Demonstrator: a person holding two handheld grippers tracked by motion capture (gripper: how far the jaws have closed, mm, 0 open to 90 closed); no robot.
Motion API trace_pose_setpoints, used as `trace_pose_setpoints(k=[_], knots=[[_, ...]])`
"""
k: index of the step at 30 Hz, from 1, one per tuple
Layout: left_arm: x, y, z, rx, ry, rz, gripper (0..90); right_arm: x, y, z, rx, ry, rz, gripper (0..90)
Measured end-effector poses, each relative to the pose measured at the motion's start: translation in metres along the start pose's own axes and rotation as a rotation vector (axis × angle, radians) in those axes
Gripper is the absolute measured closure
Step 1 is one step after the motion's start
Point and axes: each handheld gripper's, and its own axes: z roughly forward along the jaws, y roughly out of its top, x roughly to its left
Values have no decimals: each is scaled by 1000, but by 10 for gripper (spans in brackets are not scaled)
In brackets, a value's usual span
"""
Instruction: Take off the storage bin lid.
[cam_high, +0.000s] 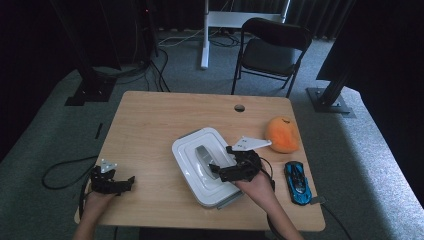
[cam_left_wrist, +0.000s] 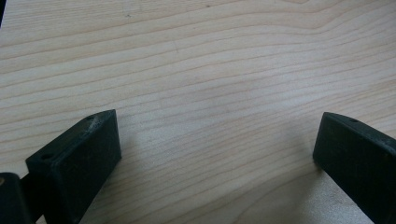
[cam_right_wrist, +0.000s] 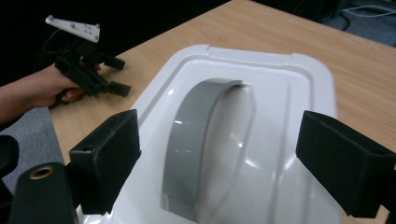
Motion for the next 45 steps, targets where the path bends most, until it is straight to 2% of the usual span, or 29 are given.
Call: trace_pose_setpoints(k=[8, 10, 14, 19, 21, 24, 26, 35, 45], knots=[[0, 0, 0, 0, 0, 0, 13, 7, 4, 17, 56, -8, -8, 141], [0, 0, 0, 0, 0, 0, 13, 8, 4, 21, 69, -23, -14, 192], [0, 0, 0, 0, 0, -1, 13, 10, 4, 26, 86, -39, -21, 229], [0, 0, 0, 0, 0, 0, 13, 14, 3, 29, 94, -43, -45, 354], [0, 0, 0, 0, 0, 0, 13, 16, 2, 30, 103, -44, -73, 455], [0, 0, 0, 0, 0, 0, 13, 16, 0, 32, 105, -28, -66, 579], [0, 0, 0, 0, 0, 0, 13, 16, 0, 31, 106, -13, -53, 620], [0, 0, 0, 0, 0, 0, 13, 15, 1, 29, 107, 3, -11, 648], [0, 0, 0, -1, 0, -1, 13, 16, 7, 18, 69, 31, -6, 680]])
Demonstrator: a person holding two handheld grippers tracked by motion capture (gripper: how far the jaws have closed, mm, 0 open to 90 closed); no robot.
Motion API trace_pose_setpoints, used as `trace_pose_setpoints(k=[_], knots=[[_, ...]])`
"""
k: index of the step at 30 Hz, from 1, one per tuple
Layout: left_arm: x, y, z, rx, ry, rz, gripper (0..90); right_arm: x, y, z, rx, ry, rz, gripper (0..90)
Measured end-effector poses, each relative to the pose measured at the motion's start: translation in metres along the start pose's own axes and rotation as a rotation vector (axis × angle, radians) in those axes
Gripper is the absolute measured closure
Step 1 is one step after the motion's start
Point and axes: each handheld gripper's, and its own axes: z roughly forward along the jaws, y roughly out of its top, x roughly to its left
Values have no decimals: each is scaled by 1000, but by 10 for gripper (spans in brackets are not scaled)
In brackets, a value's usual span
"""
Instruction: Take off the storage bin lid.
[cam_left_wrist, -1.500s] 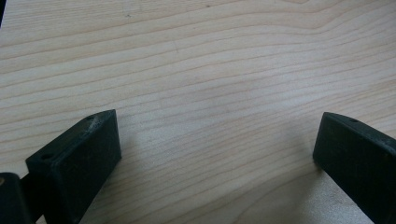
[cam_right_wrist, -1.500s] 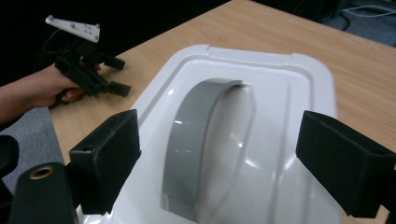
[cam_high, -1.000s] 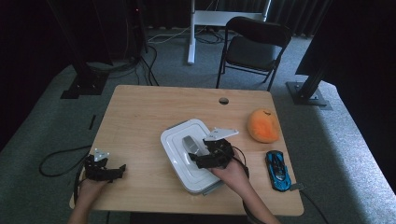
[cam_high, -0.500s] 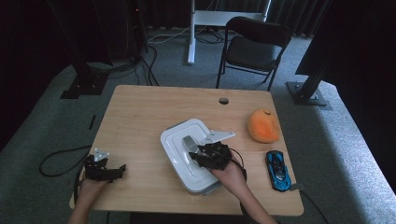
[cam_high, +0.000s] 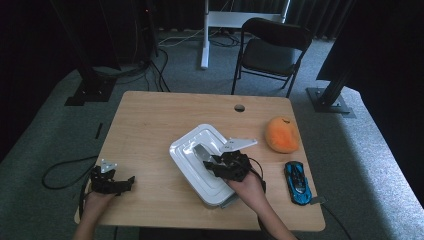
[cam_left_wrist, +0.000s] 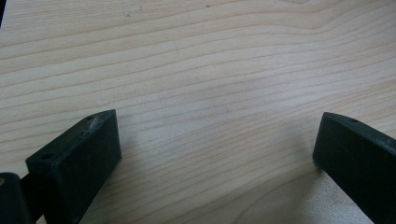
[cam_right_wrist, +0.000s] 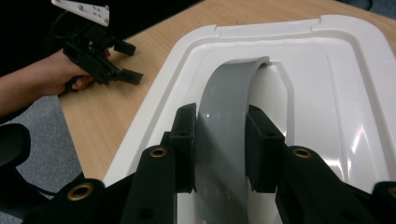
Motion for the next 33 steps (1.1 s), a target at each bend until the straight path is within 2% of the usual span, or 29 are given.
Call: trace_pose_setpoints(k=[6, 17, 33], knots=[[0, 0, 0, 2, -1, 0, 13, -3, 3, -12, -42, -2, 14, 681], [0, 0, 0, 1, 0, 0, 13, -11, 12, -23, -69, -29, 17, 683], [0, 0, 0, 0, 0, -2, 13, -35, 27, -35, -117, -73, 46, 683]])
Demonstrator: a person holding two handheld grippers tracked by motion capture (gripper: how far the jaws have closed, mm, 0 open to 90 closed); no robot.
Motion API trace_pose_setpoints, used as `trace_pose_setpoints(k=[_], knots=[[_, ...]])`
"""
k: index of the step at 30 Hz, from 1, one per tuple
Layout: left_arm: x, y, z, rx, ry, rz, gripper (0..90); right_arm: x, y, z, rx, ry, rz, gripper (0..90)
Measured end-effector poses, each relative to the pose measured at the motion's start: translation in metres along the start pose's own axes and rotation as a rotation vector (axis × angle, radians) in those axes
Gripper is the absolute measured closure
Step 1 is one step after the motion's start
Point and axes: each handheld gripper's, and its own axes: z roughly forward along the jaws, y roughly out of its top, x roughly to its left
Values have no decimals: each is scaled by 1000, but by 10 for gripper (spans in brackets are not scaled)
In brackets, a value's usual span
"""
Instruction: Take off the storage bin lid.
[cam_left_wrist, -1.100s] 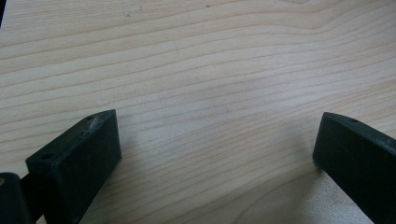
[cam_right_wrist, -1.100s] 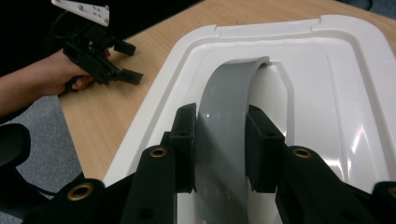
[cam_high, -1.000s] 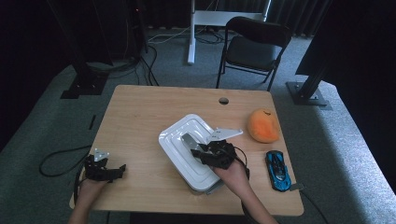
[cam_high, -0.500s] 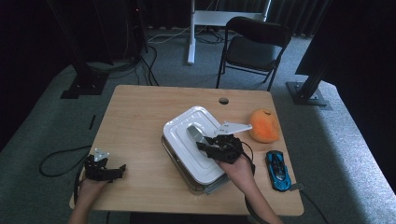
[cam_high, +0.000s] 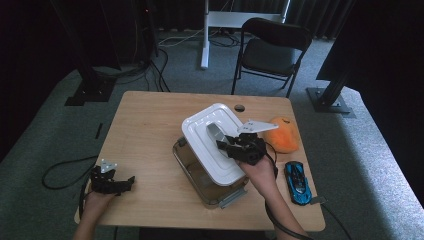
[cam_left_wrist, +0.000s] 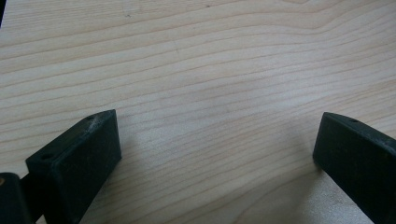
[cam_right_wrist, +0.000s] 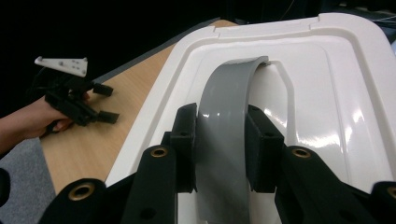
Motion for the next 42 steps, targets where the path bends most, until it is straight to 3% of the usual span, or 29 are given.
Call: trace_pose_setpoints(k=[24, 42], knots=[[0, 0, 0, -2, 1, 1, 13, -56, 15, 9, -45, -100, 87, 684], [0, 0, 0, 0, 0, 1, 13, -101, 15, 34, -44, -170, 147, 684]])
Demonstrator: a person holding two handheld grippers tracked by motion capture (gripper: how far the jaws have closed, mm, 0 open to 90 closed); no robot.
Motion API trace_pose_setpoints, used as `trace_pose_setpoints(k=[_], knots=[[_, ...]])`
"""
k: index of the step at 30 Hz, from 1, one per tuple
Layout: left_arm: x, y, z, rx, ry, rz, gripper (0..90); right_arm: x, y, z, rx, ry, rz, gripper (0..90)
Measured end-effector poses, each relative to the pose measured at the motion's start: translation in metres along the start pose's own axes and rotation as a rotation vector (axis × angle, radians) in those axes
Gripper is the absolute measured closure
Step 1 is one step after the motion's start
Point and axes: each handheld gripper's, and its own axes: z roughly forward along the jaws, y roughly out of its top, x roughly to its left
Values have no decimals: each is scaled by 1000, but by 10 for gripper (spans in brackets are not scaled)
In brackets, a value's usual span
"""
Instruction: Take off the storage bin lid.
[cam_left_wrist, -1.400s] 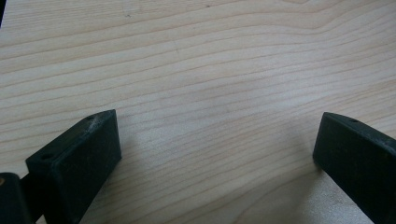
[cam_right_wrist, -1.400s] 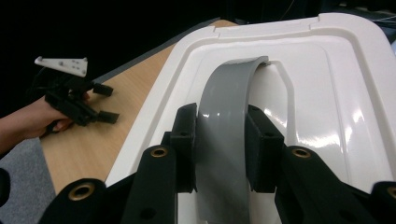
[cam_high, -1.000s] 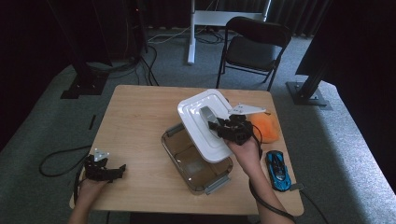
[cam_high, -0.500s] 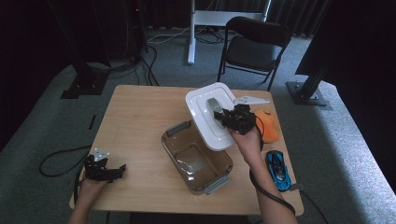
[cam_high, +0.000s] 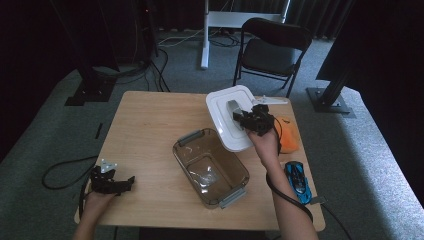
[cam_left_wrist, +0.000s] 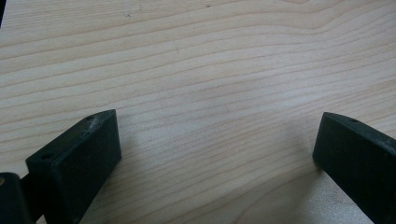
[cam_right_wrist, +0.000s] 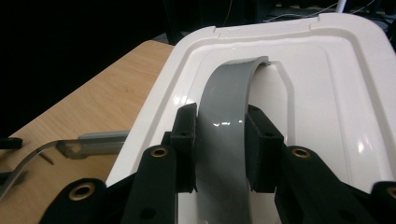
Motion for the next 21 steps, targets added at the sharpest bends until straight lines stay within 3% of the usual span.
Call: trace_pose_setpoints(k=[9, 21], knots=[[0, 0, 0, 0, -1, 0, 13, -13, 3, 14, 15, -31, 12, 684], [0, 0, 0, -1, -4, 2, 14, -32, -7, 45, 53, -67, 47, 684]])
